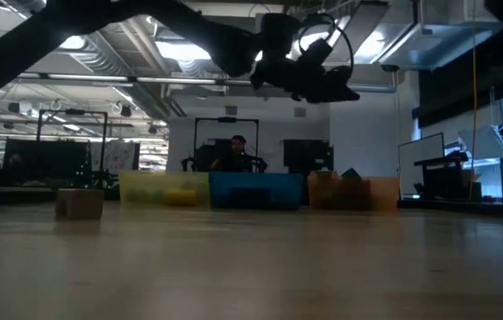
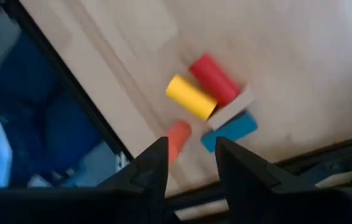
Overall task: Sort blocks by size
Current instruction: Put the orange cylindrical block into the yellow bin
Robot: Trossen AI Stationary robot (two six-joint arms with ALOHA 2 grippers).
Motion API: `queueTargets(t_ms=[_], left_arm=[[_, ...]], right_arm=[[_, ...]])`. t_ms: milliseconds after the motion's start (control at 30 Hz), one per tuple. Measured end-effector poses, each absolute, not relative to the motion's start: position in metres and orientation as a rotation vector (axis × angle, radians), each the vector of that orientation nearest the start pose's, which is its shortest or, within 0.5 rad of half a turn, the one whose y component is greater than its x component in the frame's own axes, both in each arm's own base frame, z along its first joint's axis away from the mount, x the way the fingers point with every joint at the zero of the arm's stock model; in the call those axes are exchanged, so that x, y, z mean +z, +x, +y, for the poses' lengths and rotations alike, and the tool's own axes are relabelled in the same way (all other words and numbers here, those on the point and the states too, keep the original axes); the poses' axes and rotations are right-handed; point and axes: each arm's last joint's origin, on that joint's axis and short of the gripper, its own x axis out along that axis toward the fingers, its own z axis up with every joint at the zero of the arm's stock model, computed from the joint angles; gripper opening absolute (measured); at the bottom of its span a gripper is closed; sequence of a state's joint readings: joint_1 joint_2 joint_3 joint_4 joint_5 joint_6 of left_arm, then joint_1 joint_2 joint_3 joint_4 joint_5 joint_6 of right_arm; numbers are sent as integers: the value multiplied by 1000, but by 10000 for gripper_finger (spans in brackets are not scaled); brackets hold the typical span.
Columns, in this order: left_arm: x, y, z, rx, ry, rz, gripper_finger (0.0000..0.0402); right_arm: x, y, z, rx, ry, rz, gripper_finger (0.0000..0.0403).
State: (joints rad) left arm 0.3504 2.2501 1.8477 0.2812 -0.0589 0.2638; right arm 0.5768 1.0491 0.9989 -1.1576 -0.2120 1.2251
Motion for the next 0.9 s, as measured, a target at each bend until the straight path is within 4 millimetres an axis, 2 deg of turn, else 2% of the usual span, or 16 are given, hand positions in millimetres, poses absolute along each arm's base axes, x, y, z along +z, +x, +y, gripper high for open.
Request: queueTargets(t_ms=[200,433,733,900], left_arm=[[253,493,180,370,217,298,168],[246,495,169,336,208,377,168],[254,492,153,301,209,428,168],[260,483,152,294,198,495,168]], right_arm=[[274,144,133,-131,768,1546,136],[258,152,160,-162,831,1647,136],[241,161,171,-237,847,1741,137],[232,161,171,-307,812,1825,170]])
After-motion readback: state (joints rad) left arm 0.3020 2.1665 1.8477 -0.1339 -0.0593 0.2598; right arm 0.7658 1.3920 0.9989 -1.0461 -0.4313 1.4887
